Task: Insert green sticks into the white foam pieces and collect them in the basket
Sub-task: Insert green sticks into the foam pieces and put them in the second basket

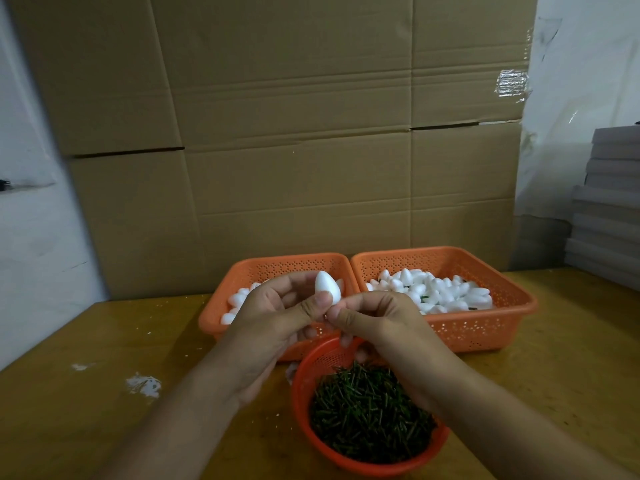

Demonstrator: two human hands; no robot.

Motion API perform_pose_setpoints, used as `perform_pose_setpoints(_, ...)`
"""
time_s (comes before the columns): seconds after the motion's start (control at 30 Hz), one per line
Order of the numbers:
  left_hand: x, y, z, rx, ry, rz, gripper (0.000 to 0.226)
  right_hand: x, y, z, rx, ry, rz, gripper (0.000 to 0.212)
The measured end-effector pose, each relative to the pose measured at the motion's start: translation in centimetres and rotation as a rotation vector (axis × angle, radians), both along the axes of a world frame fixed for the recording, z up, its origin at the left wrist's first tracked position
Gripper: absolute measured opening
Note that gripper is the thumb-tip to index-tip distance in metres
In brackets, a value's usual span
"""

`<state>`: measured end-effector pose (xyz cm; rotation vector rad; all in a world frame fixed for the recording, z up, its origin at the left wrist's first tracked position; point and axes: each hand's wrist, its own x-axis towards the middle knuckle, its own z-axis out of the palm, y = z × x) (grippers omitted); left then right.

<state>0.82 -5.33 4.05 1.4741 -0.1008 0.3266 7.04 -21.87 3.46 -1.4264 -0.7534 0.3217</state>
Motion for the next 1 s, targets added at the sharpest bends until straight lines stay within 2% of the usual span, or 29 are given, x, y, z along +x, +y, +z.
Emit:
perform_pose_setpoints(0.07,0.1,-0.1,-0.2,0.0,0.004,0.024,0.038,0.1,0.1,-0.1,0.003,0.002,-0.024,0.016)
perform_pose_setpoints(0.17,0.3,-0.2,-0.2,-0.033,0.019,0.081,0.049,0.6,0.0,0.0,-0.006,0.009,-0.084,0.014)
perform_pose_setpoints(0.23,0.5,0.2,-0.2,-0.097,0.042,0.142,0.043,1.7,-0.5,0.4,-0.038,-0.011,-0.164,0.015)
perform_pose_setpoints(0.33,0.7,1.1,-0.1,-0.173,0.05,0.203,0.014,4.8,-1.8,1.0,-0.171,-0.065,-0.367,0.017)
perform_pose_setpoints(0.47,0.8,1.8,-0.1,-0.196,0.065,0.238,0.019,9.8,-3.5,1.0,-0.387,-0.151,-0.66,0.026)
perform_pose_setpoints(0.57,1.0,1.9,-0.2,-0.197,0.075,0.244,0.018,12.1,-3.3,1.4,-0.475,-0.143,-0.743,0.035)
perform_pose_setpoints(0.73,1.3,2.4,-0.5,-0.188,0.082,0.256,0.019,13.7,-2.6,2.3,-0.307,-0.055,-0.743,0.021)
perform_pose_setpoints(0.83,1.6,2.9,-0.6,-0.167,0.071,0.286,0.018,12.6,-2.6,1.8,-0.261,-0.082,-0.68,0.018)
perform_pose_setpoints(1.0,2.0,3.8,-1.0,-0.068,0.071,0.39,0.018,8.8,-1.9,0.9,-0.415,-0.194,-0.337,0.015)
